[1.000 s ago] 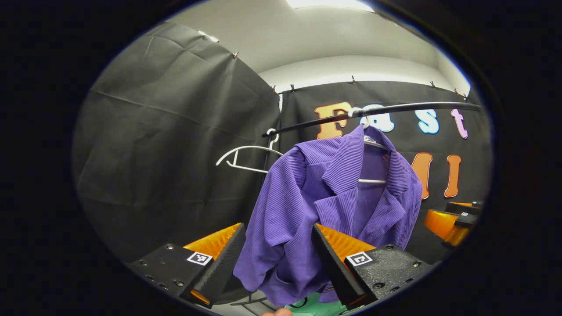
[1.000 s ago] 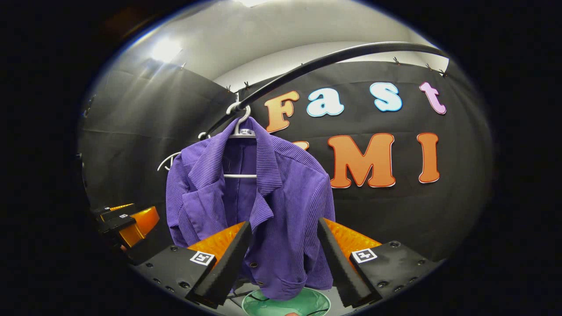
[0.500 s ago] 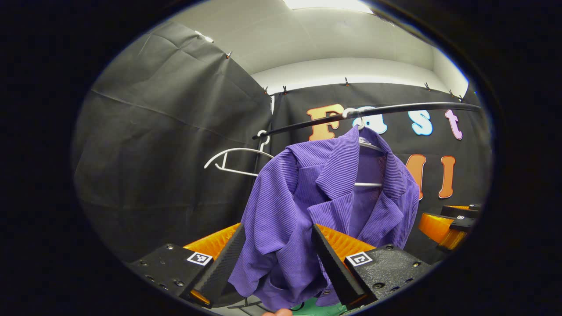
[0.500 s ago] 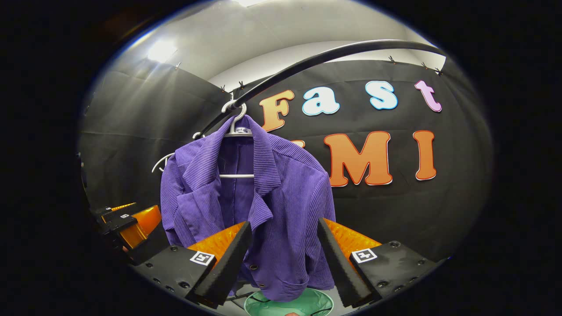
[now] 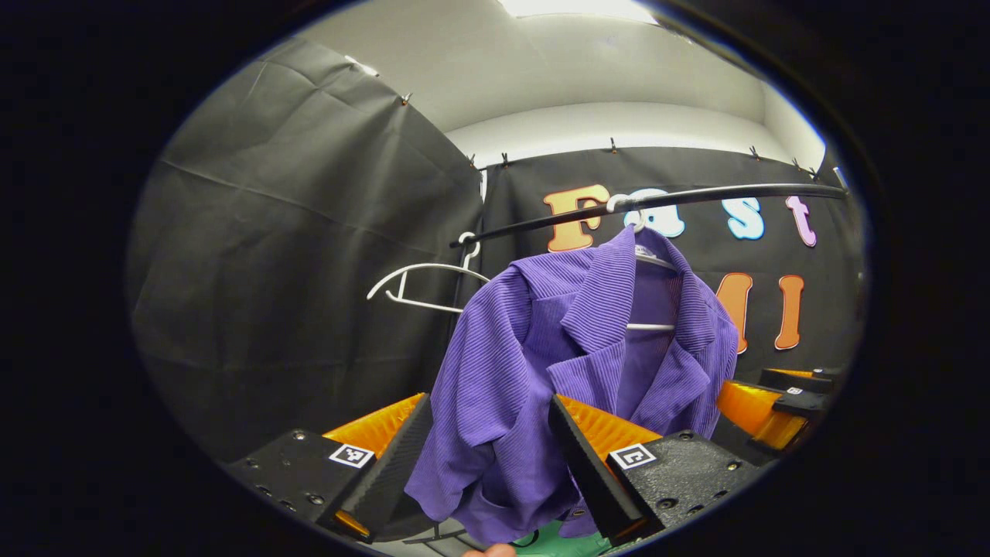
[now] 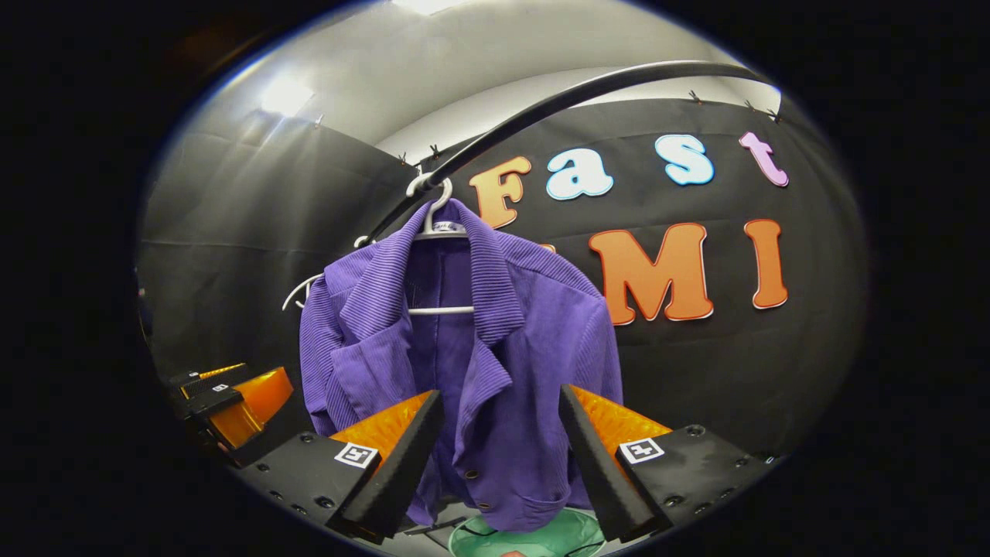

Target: Grasp the clothes on the hanger with both hands and then place them into the laundry hamper below.

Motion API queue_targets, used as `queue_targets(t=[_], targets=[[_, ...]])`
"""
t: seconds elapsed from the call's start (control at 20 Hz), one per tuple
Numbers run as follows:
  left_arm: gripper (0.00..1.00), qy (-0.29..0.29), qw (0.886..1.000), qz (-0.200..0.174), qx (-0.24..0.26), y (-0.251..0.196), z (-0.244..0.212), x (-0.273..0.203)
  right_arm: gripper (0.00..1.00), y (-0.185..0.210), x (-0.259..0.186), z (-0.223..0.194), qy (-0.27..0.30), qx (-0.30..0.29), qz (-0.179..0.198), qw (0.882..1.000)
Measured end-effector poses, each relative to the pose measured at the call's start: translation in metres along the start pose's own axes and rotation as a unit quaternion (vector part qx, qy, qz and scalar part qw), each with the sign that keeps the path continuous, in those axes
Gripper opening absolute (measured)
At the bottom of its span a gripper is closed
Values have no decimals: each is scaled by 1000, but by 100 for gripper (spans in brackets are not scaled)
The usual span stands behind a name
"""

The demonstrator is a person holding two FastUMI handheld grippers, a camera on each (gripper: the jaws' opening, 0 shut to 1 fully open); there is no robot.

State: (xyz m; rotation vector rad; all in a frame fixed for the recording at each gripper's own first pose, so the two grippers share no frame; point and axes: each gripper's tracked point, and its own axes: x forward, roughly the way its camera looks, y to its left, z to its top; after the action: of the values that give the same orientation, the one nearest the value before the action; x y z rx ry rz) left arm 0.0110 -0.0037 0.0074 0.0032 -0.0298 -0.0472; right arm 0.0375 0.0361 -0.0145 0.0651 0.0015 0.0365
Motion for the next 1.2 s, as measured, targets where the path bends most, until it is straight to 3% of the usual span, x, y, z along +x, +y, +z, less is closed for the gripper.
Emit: queue_targets(t=[0.3,0.4,0.55,0.65,0.8,0.9,1.2], targets=[[93,-2,1000,-2,7,-1,2,-4,94,6,57,-38,32,44,8,999],[93,4,1000,-2,5,-1,-2,-5,91,4,80,-51,42,41,1,998],[93,7,1000,1,0,-1,-4,-6,100,-2,99,-65,51,26,-4,998],[93,10,1000,0,1,-1,-6,-6,98,-7,107,-67,54,24,0,998],[95,16,1000,-19,-3,-13,-11,-6,47,-29,107,-68,58,33,-9,998],[93,24,999,-31,-6,-23,-18,-3,13,-35,101,-61,56,54,7,997],[94,65,992,-88,-66,-79,-53,25,13,-59,62,-17,18,26,10,999]])
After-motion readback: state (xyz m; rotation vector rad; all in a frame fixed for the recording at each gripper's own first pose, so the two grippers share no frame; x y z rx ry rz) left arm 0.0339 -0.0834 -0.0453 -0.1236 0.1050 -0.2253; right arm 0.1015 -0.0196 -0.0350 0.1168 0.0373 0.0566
